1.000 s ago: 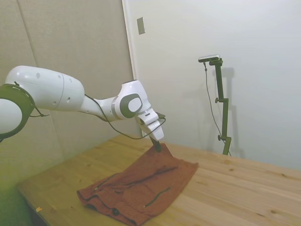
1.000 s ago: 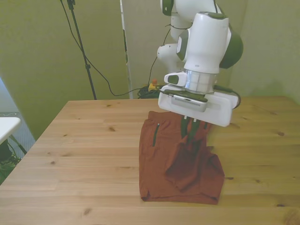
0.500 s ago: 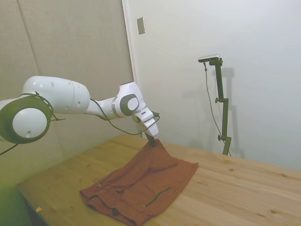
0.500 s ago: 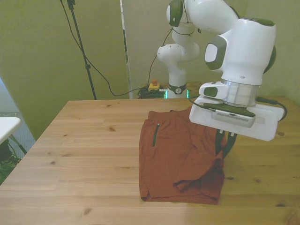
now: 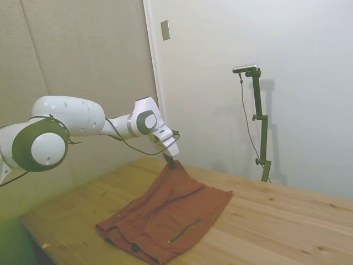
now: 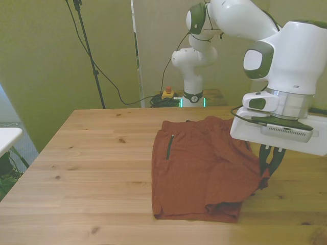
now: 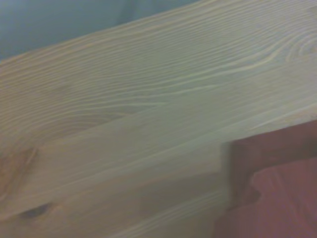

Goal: Unfold the shorts

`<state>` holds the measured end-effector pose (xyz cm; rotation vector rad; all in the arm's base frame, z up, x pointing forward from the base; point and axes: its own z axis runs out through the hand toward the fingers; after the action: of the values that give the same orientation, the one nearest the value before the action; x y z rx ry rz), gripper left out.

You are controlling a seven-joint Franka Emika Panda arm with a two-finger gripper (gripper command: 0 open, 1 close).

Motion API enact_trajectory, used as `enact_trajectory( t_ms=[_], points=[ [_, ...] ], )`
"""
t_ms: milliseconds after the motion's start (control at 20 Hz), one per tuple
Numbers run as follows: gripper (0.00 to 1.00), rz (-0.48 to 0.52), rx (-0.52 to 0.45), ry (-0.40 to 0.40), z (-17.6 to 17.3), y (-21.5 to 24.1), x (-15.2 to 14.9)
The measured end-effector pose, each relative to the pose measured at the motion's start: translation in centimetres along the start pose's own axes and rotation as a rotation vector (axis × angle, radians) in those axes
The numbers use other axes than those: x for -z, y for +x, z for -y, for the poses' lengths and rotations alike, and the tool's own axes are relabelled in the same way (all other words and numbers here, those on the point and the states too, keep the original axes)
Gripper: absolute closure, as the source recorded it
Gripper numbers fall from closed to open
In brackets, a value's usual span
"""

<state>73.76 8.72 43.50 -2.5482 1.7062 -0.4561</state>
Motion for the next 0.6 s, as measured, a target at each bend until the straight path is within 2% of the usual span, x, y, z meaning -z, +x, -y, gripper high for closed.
enact_trajectory(
  t_ms=[300,600],
  points=[
    [1.0,0.007,0.036,0.016,0.9,-2.4,0.7],
    [1.0,0.019,0.082,0.016,1.4,-4.7,0.0]
  ],
)
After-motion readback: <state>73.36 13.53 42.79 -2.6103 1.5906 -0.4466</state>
